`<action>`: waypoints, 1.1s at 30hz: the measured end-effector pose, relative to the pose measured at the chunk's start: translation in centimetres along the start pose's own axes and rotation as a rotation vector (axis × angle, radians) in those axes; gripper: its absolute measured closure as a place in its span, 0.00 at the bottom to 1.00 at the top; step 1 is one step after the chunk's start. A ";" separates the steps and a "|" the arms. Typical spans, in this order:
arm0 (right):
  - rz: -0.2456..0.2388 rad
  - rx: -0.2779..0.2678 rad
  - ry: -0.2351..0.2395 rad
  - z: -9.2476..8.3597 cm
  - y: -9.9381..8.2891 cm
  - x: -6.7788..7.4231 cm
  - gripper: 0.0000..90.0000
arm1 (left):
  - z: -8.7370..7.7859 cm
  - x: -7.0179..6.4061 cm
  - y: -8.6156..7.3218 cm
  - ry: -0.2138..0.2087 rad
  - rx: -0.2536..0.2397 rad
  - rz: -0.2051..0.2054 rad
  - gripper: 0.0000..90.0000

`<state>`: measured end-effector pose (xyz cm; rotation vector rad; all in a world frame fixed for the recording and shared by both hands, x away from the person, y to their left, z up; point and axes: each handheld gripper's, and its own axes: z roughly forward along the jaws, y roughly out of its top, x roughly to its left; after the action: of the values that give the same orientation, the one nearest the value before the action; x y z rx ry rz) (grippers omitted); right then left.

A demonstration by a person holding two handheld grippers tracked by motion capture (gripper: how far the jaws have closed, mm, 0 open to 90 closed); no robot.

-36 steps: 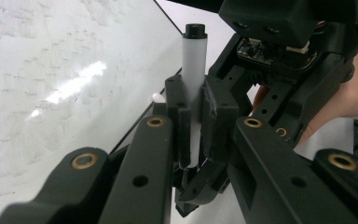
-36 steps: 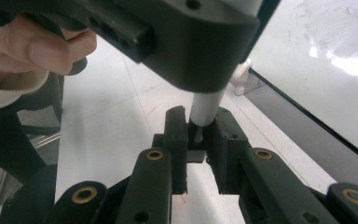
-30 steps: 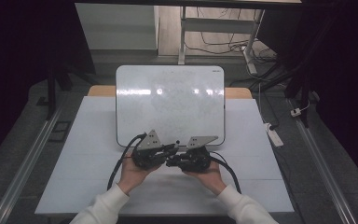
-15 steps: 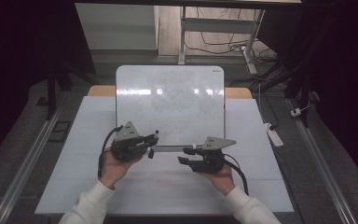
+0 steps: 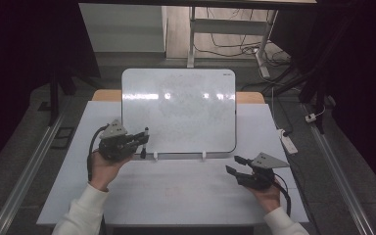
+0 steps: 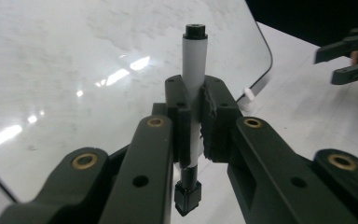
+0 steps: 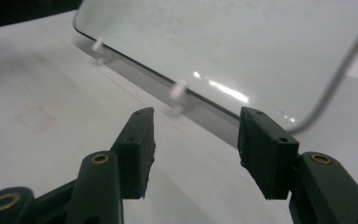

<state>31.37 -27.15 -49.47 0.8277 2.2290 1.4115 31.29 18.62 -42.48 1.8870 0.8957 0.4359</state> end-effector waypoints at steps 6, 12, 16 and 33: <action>0.019 -0.001 -0.068 -2.1 -1.1 -1.1 0.51 | 0.0 1.7 0.1 0.030 0.034 -0.027 0.91; 0.036 -0.009 -0.096 -2.7 -1.4 -1.8 0.51 | 0.7 3.2 1.1 0.068 0.090 -0.033 0.91; 0.021 0.003 -0.095 -2.4 -1.4 -1.6 0.50 | 1.1 3.7 1.8 0.083 0.115 -0.026 0.91; -0.005 0.029 -0.101 -1.9 -1.6 -1.4 0.50 | 5.1 7.0 2.0 0.164 0.246 -0.081 0.90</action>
<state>30.88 -29.90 -50.05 0.8825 2.1785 1.3086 39.95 20.11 -43.70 2.0502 1.1759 0.4524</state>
